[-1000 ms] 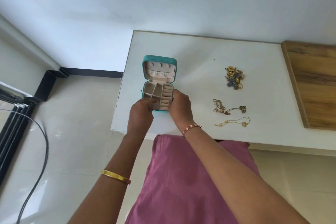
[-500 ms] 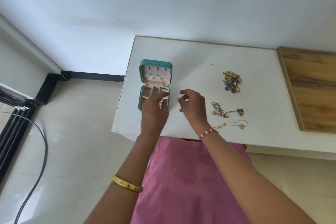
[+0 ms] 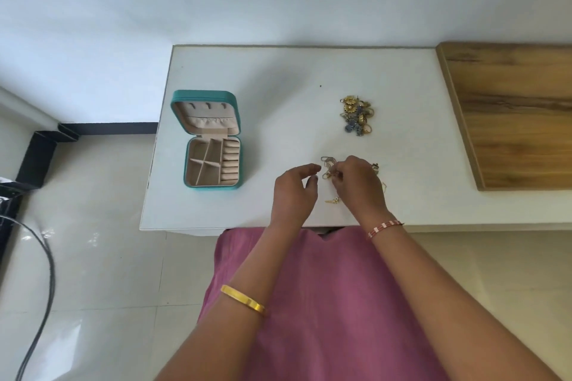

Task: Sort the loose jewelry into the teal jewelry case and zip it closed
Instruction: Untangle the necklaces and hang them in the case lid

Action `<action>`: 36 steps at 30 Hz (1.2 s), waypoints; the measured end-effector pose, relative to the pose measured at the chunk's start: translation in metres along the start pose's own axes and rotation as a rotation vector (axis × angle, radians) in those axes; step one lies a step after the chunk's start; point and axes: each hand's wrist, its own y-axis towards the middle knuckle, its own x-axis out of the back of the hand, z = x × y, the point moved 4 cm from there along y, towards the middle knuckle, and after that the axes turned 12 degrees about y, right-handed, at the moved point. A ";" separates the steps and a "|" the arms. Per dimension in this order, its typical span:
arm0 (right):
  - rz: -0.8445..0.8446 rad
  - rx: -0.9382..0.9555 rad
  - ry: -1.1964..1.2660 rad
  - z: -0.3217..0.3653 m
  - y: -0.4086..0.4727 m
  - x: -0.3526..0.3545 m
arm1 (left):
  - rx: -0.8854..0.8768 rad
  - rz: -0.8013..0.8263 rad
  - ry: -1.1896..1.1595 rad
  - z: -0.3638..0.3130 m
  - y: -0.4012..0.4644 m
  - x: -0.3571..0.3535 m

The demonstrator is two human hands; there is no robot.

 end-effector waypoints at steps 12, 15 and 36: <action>-0.111 0.177 0.059 0.015 -0.005 0.001 | 0.062 -0.003 -0.056 -0.001 -0.013 0.006; -0.094 0.082 0.471 0.031 -0.006 0.028 | 0.034 -0.027 -0.100 -0.013 -0.017 0.019; 0.182 0.046 0.974 0.104 -0.075 0.155 | -0.022 0.031 -1.097 -0.082 -0.084 0.131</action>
